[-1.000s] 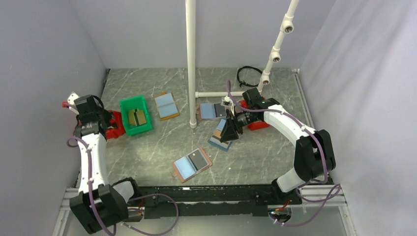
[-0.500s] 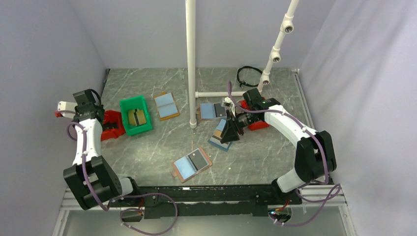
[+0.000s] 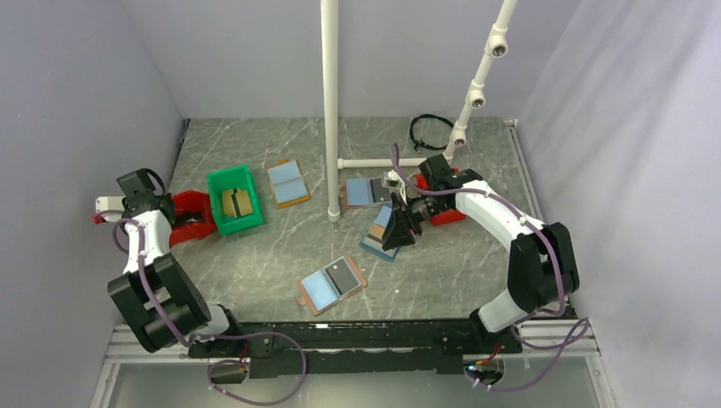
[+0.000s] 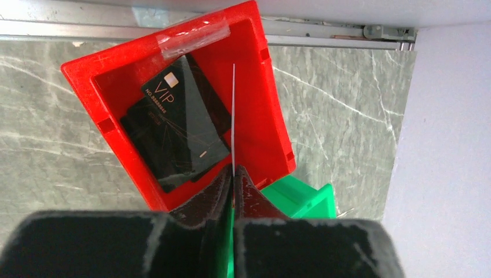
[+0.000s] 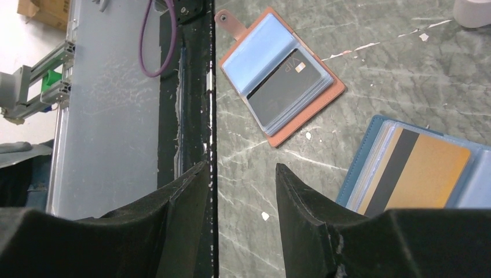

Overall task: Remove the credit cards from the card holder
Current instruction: Place the credit card in the storage box, then remove the credit card from the card holder.

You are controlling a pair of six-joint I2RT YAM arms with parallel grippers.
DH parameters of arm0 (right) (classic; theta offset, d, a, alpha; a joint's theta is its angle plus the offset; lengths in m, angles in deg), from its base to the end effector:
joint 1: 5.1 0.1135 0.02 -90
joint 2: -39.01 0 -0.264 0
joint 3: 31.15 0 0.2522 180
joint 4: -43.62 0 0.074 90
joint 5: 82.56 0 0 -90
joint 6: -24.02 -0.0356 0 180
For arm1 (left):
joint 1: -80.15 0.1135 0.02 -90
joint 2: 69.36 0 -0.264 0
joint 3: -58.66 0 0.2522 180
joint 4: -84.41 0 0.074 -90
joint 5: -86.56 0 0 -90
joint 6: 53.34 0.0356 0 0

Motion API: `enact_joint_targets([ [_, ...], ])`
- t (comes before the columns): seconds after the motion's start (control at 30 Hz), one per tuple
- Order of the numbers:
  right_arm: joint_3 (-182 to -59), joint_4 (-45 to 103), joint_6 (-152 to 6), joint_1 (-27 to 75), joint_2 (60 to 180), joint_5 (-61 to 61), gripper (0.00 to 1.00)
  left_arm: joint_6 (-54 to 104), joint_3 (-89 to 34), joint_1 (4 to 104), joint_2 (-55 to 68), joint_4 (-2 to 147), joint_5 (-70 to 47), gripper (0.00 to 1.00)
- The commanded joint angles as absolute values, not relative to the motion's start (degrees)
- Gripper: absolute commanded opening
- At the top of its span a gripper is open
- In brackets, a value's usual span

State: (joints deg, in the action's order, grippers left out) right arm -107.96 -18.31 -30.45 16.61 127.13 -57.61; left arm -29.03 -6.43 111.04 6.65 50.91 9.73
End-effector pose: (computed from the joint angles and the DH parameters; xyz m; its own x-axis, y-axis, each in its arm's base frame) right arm 0.2522 0.1352 0.2427 -0.4921 -0.4598 -0.7392 -0.8416 0.0344 0.5389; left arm 0.2373 0.1514 0.2458 0.3356 -0.8333 -0.4394 -0.8107 -0.0179 -0.5852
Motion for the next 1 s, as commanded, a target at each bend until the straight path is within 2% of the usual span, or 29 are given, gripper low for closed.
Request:
enact_joint_targets([
  [0.0, -110.3, -19.5, -28.0, 16.3, 127.1, -59.9, 0.49, -31.0, -6.3, 112.0, 7.4, 51.9, 6.1, 0.20],
  [0.1, -110.5, -20.0, -27.6, 16.3, 126.8, -60.1, 0.48, -31.8, -7.6, 112.1, 7.1, 47.0, 6.4, 0.52],
  [0.13, -110.5, -20.1, -27.5, 16.3, 126.5, -60.2, 0.48, -31.8, -8.0, 112.1, 6.5, 45.5, 6.5, 0.59],
  [0.2, -110.4, -20.2, -27.4, 16.3, 126.1, -60.4, 0.48, -31.3, -8.1, 112.1, 4.1, 43.8, 5.4, 0.69],
  [0.27, -110.5, -20.6, -26.9, 16.2, 125.9, -60.7, 0.48, -30.5, -7.8, 112.1, 0.5, 42.6, 3.9, 0.74],
  [0.47, -111.1, -23.6, -23.0, 16.3, 124.6, -61.4, 0.48, -23.9, -6.0, 112.1, -11.7, 40.4, -9.1, 0.82],
  [0.57, -110.3, -22.2, -23.1, 16.3, 122.3, -60.6, 0.48, -18.0, -1.6, 112.1, -17.2, 45.5, -24.4, 0.85],
  [0.63, -109.3, -20.7, -23.6, 16.3, 120.6, -60.0, 0.48, -12.6, 2.6, 112.1, -20.0, 51.6, -40.8, 0.86],
  [0.7, -108.1, -18.9, -23.9, 16.3, 118.8, -60.2, 0.49, -9.7, 5.3, 111.2, -22.2, 52.7, -49.7, 0.87],
  [0.83, -105.1, -16.5, -22.8, 16.9, 116.5, -63.3, 0.55, -6.9, 6.4, 104.5, -24.8, 48.8, -55.2, 0.88],
  [0.97, -102.1, -7.6, -31.8, 19.4, 117.4, -62.9, 0.54, -6.7, 7.3, 95.0, -27.2, 42.6, -52.1, 0.88],
])
